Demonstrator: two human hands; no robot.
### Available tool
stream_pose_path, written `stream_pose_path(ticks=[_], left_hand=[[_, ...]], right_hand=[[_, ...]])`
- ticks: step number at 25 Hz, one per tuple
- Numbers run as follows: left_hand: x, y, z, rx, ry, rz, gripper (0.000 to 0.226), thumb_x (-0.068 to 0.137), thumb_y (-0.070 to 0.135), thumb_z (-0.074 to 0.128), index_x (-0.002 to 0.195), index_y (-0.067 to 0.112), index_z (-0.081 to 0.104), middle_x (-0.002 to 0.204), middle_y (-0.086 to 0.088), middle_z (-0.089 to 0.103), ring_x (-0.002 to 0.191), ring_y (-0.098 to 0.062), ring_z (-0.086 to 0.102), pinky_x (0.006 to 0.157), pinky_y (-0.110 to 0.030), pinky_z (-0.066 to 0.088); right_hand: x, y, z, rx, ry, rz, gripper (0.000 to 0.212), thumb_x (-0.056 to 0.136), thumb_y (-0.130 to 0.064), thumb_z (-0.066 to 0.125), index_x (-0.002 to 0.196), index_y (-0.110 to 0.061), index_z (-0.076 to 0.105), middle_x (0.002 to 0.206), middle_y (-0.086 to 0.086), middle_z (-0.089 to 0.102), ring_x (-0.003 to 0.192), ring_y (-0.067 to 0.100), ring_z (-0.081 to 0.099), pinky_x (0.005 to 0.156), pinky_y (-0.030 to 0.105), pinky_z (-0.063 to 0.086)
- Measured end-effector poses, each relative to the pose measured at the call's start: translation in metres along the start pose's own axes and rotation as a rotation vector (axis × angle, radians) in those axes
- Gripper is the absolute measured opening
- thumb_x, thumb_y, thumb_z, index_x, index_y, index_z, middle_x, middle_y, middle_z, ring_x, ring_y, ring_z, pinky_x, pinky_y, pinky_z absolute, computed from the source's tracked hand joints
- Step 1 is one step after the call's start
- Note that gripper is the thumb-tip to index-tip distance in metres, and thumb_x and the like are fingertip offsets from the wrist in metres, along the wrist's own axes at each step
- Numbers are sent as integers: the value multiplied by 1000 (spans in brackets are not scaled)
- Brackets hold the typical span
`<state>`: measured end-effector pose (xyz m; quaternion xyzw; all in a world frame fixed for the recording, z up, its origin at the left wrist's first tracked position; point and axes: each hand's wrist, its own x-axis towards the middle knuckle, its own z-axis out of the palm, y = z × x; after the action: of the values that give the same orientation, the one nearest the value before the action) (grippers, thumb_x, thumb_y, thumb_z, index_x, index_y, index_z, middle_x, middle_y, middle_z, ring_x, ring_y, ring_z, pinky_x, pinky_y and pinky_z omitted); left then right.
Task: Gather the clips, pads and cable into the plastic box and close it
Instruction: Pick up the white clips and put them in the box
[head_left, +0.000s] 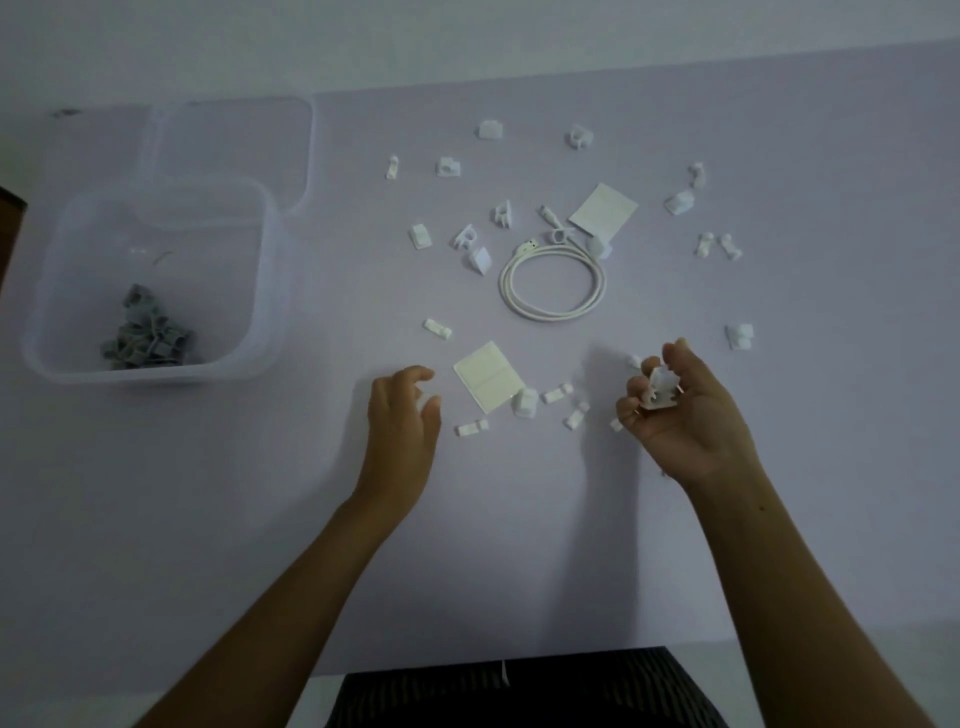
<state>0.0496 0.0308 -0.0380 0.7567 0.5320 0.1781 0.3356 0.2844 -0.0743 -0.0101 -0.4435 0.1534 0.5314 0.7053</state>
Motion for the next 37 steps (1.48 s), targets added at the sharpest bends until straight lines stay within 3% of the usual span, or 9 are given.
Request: stream_pose_path(ticks=[5,10,15,20,24,27,31,34,37], left_hand=[[8,57,16,-132,-91,24,29,95,13,46,123,12,47,109,-6,42,93,-12,42,77,-11,31],[16,75,37,41,-381,18,27,92,13,47,118,18,54,112,-6,44,92,-19,53,80,-20,39],[17,74,45,254,-222,49,22,94,17,45,99,3,61,106,-15,61,94,-28,59,81,-32,45],[13,81,59,362,-75,143,27,93,32,51,97,6,53,100,-16,56,87,-30,60,73,-33,51],[15,79,73,559,-163,170,26,93,29,50,109,9,50,109,-13,51,96,-24,56,71,-24,45],[14,77,78,831,-310,335,26,93,9,50,118,14,50,116,-10,43,107,-22,46,80,-23,45],[19,75,83,633,-220,241,21,93,19,53,112,11,50,114,-8,50,105,-19,51,84,-25,51],[20,75,82,459,-178,148,22,91,24,56,106,9,49,107,-13,56,95,-24,57,77,-30,50],[24,79,75,259,-133,30,26,90,24,58,108,6,51,108,-16,59,97,-28,58,78,-31,47]], right_hand=[[5,-31,-28,-271,272,-169,13,95,-20,52,86,-16,61,64,-1,49,50,12,46,52,24,42],[5,-43,-42,-1220,397,-520,18,92,-31,55,90,-15,63,70,-1,57,63,18,52,59,27,43],[3,-51,-49,-1571,305,-522,20,89,-36,60,100,-19,63,74,4,64,71,18,61,61,24,40],[5,-58,-54,-1475,483,-692,35,91,-28,60,123,-15,53,108,8,60,86,19,57,79,27,38],[25,-76,-43,-1576,529,-707,46,94,-28,56,136,-17,43,140,8,37,103,33,60,90,37,43],[41,-79,-42,-1673,517,-601,42,96,-26,50,136,-15,43,139,10,35,101,41,58,83,40,44],[51,-76,-49,-1597,525,-593,31,95,-24,43,122,-12,55,128,10,44,96,36,56,77,32,35],[57,-81,-50,-1319,529,-632,26,94,-24,51,113,-11,62,110,7,59,88,22,59,75,27,42],[64,-89,-41,-424,310,-336,16,91,-21,60,101,-10,66,72,3,54,52,12,48,46,21,40]])
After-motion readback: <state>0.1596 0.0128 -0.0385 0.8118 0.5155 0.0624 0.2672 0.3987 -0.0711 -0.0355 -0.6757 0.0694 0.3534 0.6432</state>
